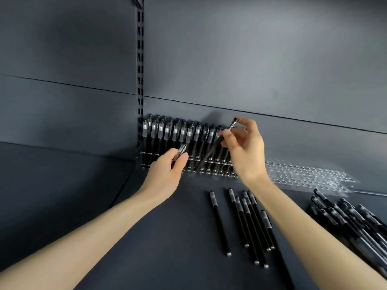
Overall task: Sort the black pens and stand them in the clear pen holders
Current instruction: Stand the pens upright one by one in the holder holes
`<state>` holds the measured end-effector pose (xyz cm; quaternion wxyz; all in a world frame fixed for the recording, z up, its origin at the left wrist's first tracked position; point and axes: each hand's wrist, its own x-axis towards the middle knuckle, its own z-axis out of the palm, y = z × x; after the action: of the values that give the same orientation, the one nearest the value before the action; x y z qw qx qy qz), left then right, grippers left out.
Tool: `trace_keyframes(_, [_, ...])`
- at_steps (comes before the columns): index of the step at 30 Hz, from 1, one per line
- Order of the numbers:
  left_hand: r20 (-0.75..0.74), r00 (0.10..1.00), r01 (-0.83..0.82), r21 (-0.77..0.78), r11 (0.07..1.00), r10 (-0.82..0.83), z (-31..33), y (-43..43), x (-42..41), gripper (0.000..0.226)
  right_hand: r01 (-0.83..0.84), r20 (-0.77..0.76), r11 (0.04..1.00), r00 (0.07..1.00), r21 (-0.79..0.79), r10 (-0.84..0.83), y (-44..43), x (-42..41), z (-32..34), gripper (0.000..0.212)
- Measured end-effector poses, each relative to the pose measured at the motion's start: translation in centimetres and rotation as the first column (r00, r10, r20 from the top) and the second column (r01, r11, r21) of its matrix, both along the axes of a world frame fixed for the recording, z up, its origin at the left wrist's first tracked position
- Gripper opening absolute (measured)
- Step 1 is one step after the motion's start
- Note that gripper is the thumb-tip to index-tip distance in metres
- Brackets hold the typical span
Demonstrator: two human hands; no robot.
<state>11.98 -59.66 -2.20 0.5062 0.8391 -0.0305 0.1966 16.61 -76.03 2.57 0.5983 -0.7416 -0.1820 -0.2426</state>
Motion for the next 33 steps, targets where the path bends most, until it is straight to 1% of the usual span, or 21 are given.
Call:
trace_keyframes(3, [-0.008, 1.0, -0.022, -0.086, 0.996, 0.021, -0.3, 0.6, 1.1, 0.038, 0.113, 0.093, 0.99, 0.99, -0.079, -0.106, 1.4, 0.9, -0.2, 0.035])
trace_keyframes(5, [0.021, 1.0, -0.014, -0.173, 0.985, 0.018, -0.7, 0.7, 1.3, 0.037, 0.173, 0.169, 0.979, 0.974, -0.11, -0.153, 2.2, 1.2, -0.3, 0.038])
trace_keyframes(7, [0.043, 0.999, -0.001, -0.227, 0.974, 0.012, -1.0, 0.9, 1.1, 0.034, 0.211, 0.233, 0.966, 0.957, -0.152, -0.172, 2.8, 1.5, -0.4, 0.039])
trace_keyframes(9, [0.056, 0.998, 0.008, -0.257, 0.966, 0.007, -1.3, 1.0, 1.0, 0.033, 0.221, 0.272, 0.96, 0.947, -0.174, -0.169, 3.2, 1.7, -0.6, 0.039])
trace_keyframes(15, [0.066, 0.997, -0.015, -0.306, 0.952, 0.037, -1.2, 1.2, 1.0, 0.031, 0.221, 0.325, 0.961, 0.932, -0.165, -0.158, 4.0, 2.4, -1.2, 0.033])
trace_keyframes(18, [0.084, 0.997, 0.025, -0.311, 0.95, 0.001, -1.2, 1.2, 0.9, 0.034, 0.221, 0.358, 0.966, 0.92, -0.133, -0.161, 4.2, 2.5, -0.8, 0.031])
trace_keyframes(20, [0.093, 0.995, 0.047, -0.313, 0.949, -0.019, -1.2, 1.2, 0.9, 0.034, 0.228, 0.388, 0.963, 0.908, -0.144, -0.157, 4.2, 2.7, -0.7, 0.031])
trace_keyframes(24, [0.102, 0.994, 0.074, -0.319, 0.945, -0.044, -1.1, 1.1, 0.9, 0.028, 0.211, 0.381, 0.958, 0.916, -0.192, -0.125, 4.1, 3.1, -1.1, 0.03])
trace_keyframes(28, [0.085, 0.995, 0.067, -0.313, 0.947, -0.042, -1.1, 1.2, 0.9, 0.029, 0.226, 0.378, 0.947, 0.917, -0.229, -0.128, 3.8, 3.4, -1.3, 0.03])
trace_keyframes(33, [0.038, 0.999, 0.027, -0.374, 0.927, -0.014, -1.2, 1.3, 1.3, 0.032, 0.257, 0.343, 0.888, 0.931, -0.382, -0.122, 3.8, 3.5, -1.7, 0.03])
